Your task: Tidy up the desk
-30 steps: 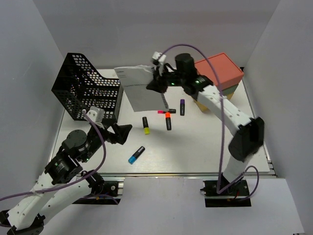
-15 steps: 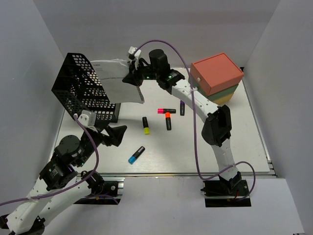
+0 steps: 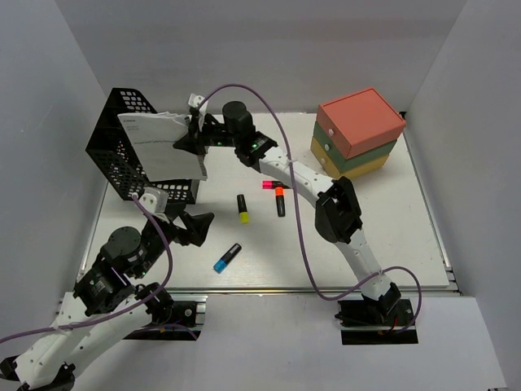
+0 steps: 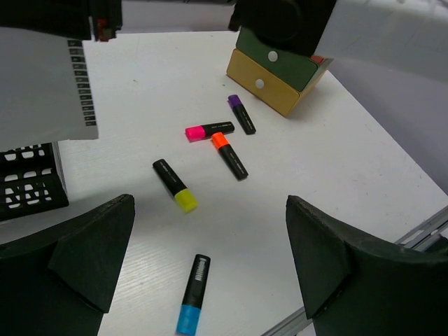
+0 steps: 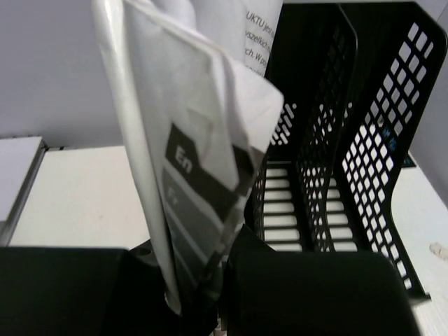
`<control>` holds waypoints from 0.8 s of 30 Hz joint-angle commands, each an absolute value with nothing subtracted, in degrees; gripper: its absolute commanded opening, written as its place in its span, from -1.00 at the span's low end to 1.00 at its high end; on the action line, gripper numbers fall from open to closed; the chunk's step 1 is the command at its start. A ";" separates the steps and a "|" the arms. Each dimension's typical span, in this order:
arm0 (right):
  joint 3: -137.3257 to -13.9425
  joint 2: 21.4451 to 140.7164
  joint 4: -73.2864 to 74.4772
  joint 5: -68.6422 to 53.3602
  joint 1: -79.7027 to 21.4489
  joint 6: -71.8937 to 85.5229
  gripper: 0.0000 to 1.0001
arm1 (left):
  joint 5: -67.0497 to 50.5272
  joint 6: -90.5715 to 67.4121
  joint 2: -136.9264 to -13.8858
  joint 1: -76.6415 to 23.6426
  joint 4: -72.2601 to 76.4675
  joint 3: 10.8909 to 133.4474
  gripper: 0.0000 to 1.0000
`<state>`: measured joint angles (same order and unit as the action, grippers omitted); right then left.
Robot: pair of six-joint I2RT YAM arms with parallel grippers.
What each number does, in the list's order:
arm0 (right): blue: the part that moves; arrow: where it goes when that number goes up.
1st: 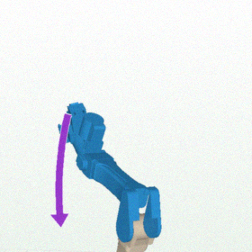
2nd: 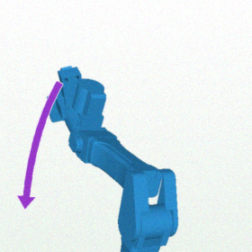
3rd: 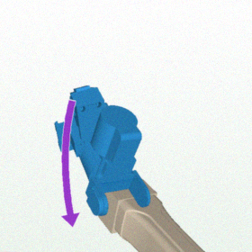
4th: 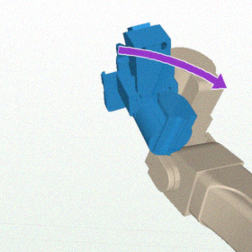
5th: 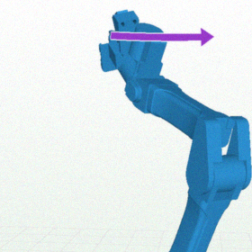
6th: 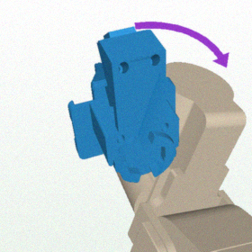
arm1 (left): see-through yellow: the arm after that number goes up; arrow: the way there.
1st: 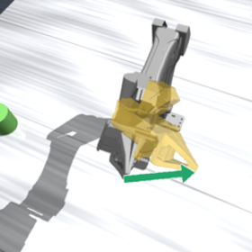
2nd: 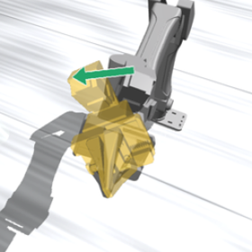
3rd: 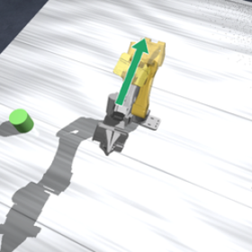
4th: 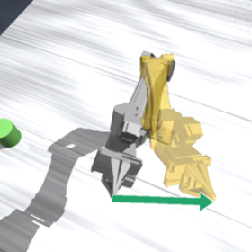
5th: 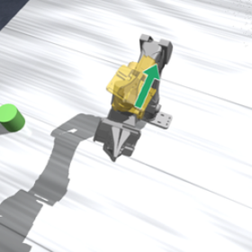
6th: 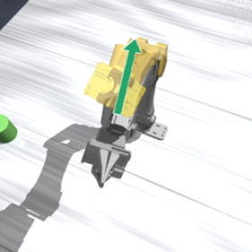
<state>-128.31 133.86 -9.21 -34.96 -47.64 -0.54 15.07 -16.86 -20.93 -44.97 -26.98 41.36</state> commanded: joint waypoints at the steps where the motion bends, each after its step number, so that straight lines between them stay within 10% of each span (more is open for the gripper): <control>1: -132.54 135.26 -23.09 -31.29 -48.34 0.26 -1.00 | 15.29 -14.77 -19.87 -44.74 -28.04 40.87 0.96; 24: -131.66 143.70 -39.64 -24.96 -53.17 -1.50 -1.00 | 14.24 -11.51 -11.78 -44.74 -27.86 36.12 0.96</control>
<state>-128.88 143.17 -30.68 -24.49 -52.36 -1.80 15.20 -12.27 -11.31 -44.97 -28.25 36.25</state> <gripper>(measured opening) 0.137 0.982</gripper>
